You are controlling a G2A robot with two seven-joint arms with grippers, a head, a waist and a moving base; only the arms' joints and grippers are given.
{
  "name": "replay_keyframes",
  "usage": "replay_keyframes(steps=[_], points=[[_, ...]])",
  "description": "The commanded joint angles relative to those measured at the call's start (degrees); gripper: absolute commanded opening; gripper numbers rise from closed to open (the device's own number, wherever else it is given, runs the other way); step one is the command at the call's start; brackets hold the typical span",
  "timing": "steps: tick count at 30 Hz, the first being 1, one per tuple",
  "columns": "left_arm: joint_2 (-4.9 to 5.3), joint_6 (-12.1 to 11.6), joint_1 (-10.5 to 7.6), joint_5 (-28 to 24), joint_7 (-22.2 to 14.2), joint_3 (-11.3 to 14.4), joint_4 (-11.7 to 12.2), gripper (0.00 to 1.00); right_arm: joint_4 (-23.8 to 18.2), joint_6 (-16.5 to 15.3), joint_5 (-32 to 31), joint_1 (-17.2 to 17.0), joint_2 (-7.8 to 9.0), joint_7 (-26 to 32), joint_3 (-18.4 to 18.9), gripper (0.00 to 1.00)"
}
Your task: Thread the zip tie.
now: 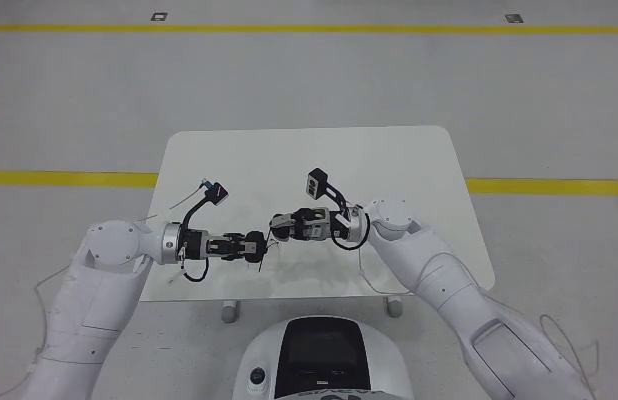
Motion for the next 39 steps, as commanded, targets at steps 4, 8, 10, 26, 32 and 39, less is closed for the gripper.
replay_keyframes(steps=[4,8,10,26,32,39], points=[[0.0,0.0,0.0,0.0,0.0,0.0,0.0,0.0,-0.18,-0.08,-0.63,-0.16,0.03,-0.46,0.22,0.0],[0.0,0.0,0.0,0.0,0.0,0.0,0.0,1.0,0.01,-0.56,-0.88,-0.4,0.06,-1.71,0.69,0.0],[0.0,0.0,0.0,0.0,0.0,0.0,0.0,1.0,0.23,-0.73,-0.9,-0.6,0.1,-2.62,1.07,0.0],[-0.07,0.28,0.24,-0.59,1.41,0.07,0.36,1.0,-0.7,-2.79,-0.71,-2.32,0.23,-7.74,2.78,0.0],[-0.76,0.0,3.62,-5.58,12.99,-0.98,0.9,1.0,-4.28,-10.16,1.72,-6.3,0.01,-15.83,4.82,0.0],[-2.89,0.0,6.01,-6.85,21.82,0.29,1.16,1.0,-8.13,-12.91,0.79,-9.81,-0.83,-24.14,5.51,0.0]])
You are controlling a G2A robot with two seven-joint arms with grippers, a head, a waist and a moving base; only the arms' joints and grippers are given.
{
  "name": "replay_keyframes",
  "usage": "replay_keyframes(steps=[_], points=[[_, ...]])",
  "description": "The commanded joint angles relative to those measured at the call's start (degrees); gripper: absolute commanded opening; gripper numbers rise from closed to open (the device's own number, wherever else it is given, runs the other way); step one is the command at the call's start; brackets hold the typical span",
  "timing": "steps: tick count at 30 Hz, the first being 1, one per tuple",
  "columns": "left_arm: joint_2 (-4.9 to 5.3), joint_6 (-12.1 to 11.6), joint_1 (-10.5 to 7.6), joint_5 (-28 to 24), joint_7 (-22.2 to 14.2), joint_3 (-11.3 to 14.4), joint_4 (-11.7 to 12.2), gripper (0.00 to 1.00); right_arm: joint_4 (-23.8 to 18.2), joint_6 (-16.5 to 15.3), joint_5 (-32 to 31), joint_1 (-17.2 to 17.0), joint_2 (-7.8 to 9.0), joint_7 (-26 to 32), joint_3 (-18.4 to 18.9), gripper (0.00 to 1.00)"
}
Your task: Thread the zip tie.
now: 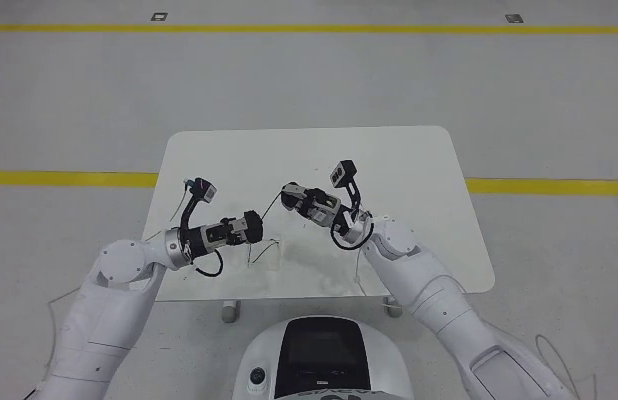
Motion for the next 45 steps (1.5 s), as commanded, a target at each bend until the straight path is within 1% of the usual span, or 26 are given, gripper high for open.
replay_keyframes(steps=[1,2,3,4,12,14,15,17,19,23,25,28,30,38,39,41,42,45], points=[[-0.9,0.0,-0.02,-0.18,3.37,0.9,1.07,1.0,-0.71,0.05,-0.51,-0.89,-0.38,-2.62,0.4,0.0],[-1.3,0.0,-0.12,0.42,5.73,1.18,1.85,1.0,-0.7,0.05,-0.92,-1.16,-0.57,-3.27,0.29,0.0],[-1.53,0.0,-0.28,1.32,6.83,1.46,1.97,1.0,-0.7,0.05,-1.95,-1.09,-0.69,-3.92,0.36,0.0],[-1.53,0.0,-0.28,1.32,6.83,1.46,1.97,1.0,-0.91,0.05,-3.28,-0.86,-0.7,-4.95,0.83,0.0],[-1.53,0.0,-0.28,1.32,6.83,1.46,1.97,1.0,-0.91,0.05,-3.28,-0.86,-0.7,-4.95,0.83,0.0],[-1.61,0.0,-0.07,1.7,8.14,1.91,2.31,1.0,-1.2,0.05,-3.23,-1.1,-0.71,-5.64,0.92,0.0],[-1.74,0.0,0.05,1.6,8.88,2.66,2.6,1.0,-2.16,0.05,-3.4,-1.57,-0.78,-7.13,1.04,0.0],[-2.05,0.0,-0.1,-0.88,10.05,3.26,2.93,1.0,-3.4,0.05,-4.41,-2.2,-0.89,-9.48,1.24,0.0],[-2.55,0.0,-0.42,-4.13,10.63,3.59,3.63,1.0,-4.89,0.05,-4.39,-3.17,-1.17,-12.1,1.53,0.0],[-3.66,0.0,-0.96,-5.9,12.46,3.72,5.59,1.0,-5.6,0.05,-5.44,-4.19,-1.74,-15.49,1.32,0.0],[-4.36,0.0,-1.19,-7.63,11.74,3.93,6.55,1.0,-5.49,0.05,-5.66,-4.53,-2.04,-16.51,1.21,0.0],[-5.35,0.0,-1.73,-8.81,10.61,3.79,7.83,1.0,-4.97,0.05,-5.72,-4.75,-2.46,-17.0,0.95,0.0],[-6.01,0.0,-1.97,-9.61,9.75,3.79,8.04,1.0,-4.61,0.05,-6.24,-4.7,-2.69,-17.21,0.67,0.0],[-6.02,0.1,-1.95,-9.65,9.82,3.88,7.98,1.0,-4.62,0.05,-6.74,-4.63,-2.74,-17.51,0.68,0.0],[-6.04,0.4,-1.84,-9.94,9.67,4.21,7.93,1.0,-5.38,0.05,-7.6,-4.81,-2.69,-18.6,1.09,0.0],[-6.04,0.0,-1.74,-10.33,10.29,4.11,8.21,1.0,-6.53,0.05,-9.05,-5.64,-2.64,-19.98,1.44,0.0],[-6.05,0.0,-1.63,-10.41,10.36,4.09,8.16,1.0,-7.22,0.05,-8.83,-6.22,-2.7,-20.66,1.57,0.0],[-6.21,0.0,-1.3,-10.79,11.06,3.83,7.75,1.0,-7.56,0.6,-9.22,-6.74,-2.82,-21.02,1.21,0.0]])
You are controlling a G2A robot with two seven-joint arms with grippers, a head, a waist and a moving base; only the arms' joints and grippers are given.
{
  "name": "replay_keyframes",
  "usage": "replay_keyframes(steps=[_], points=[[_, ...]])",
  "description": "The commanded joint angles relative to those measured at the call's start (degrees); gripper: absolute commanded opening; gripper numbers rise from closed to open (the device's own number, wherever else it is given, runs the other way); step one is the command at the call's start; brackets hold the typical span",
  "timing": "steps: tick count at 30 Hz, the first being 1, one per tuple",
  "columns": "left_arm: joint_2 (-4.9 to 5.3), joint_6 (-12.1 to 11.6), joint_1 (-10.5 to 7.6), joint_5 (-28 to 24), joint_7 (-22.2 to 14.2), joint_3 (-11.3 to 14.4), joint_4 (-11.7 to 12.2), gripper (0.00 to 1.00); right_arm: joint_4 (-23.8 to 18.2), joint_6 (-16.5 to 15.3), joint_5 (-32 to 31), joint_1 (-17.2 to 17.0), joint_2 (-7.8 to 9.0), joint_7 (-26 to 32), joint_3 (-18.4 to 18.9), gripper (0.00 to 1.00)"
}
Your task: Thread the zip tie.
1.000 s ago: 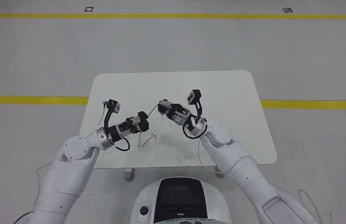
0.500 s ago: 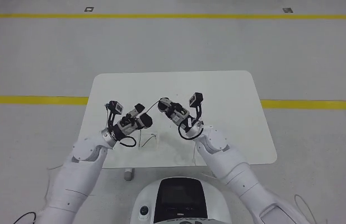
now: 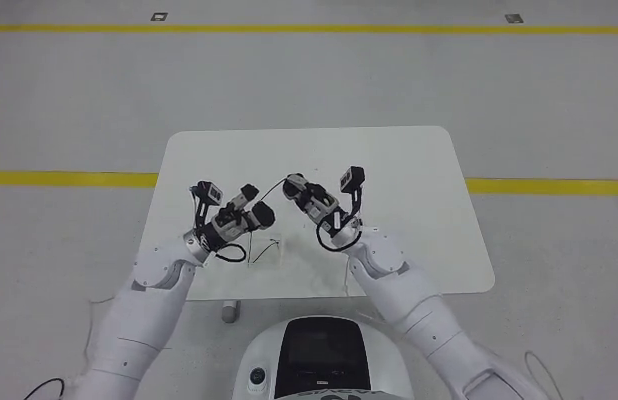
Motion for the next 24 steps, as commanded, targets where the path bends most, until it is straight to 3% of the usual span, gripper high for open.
replay_keyframes(steps=[1,14,24], points=[[-0.13,0.01,0.14,0.12,0.28,-0.12,-0.23,1.0,0.05,0.68,-0.1,-0.12,-0.14,-0.19,-0.42,0.0],[-1.3,0.01,-0.11,2.84,2.73,0.54,-0.52,1.0,1.11,0.26,2.09,-0.22,-0.95,-0.47,-0.66,0.0],[-1.28,0.42,-0.05,3.79,4.23,0.9,-1.2,1.0,-0.22,1.07,0.96,-0.94,-0.9,-1.18,-0.55,0.0]])
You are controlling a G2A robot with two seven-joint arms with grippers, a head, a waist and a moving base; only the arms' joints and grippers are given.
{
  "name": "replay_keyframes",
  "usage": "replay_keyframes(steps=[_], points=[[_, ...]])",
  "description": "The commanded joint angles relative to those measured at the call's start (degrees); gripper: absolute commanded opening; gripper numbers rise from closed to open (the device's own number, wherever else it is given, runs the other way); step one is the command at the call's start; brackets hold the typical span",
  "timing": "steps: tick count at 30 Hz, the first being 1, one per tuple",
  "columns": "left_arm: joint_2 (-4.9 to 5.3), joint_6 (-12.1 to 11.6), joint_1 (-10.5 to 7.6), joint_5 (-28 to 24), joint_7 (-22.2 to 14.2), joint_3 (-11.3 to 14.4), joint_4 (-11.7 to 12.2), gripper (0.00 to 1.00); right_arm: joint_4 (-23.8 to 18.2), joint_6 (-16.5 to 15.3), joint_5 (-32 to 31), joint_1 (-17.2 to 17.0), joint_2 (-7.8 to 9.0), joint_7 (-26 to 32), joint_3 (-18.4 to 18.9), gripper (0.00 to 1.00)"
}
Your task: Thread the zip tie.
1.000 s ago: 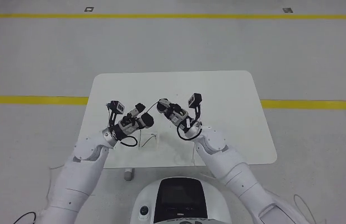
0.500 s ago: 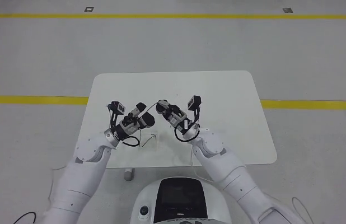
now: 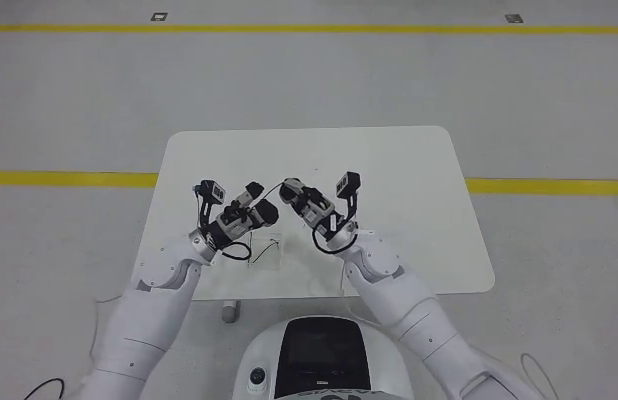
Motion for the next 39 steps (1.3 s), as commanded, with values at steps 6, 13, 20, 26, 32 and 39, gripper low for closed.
replay_keyframes(steps=[6,13,20,26,32,39], points=[[0.27,-0.22,0.0,0.54,0.18,-0.06,-0.51,1.0,-1.44,1.62,-1.24,-0.76,0.04,0.69,0.04,0.0],[0.58,-0.34,-0.02,0.93,-0.46,-0.34,-0.25,0.76,-1.57,2.83,-3.17,-0.84,0.09,1.54,-0.09,0.0],[0.9,-0.34,0.29,2.76,0.21,-0.51,-0.65,0.5,-2.82,4.3,-9.14,-1.27,0.58,-0.19,0.71,0.0],[1.08,-0.34,0.39,3.5,0.57,-0.45,-0.67,0.41,-4.49,5.5,-13.21,-2.38,1.22,-1.01,2.16,0.0],[1.21,-0.08,0.02,4.5,1.21,0.04,-0.41,0.43,-5.92,6.3,-14.84,-3.38,1.64,-0.81,3.19,0.0],[1.37,0.03,-0.14,4.65,1.46,0.47,-0.28,0.39,-5.72,7.44,-17.32,-3.39,1.82,-1.02,3.23,0.0]])
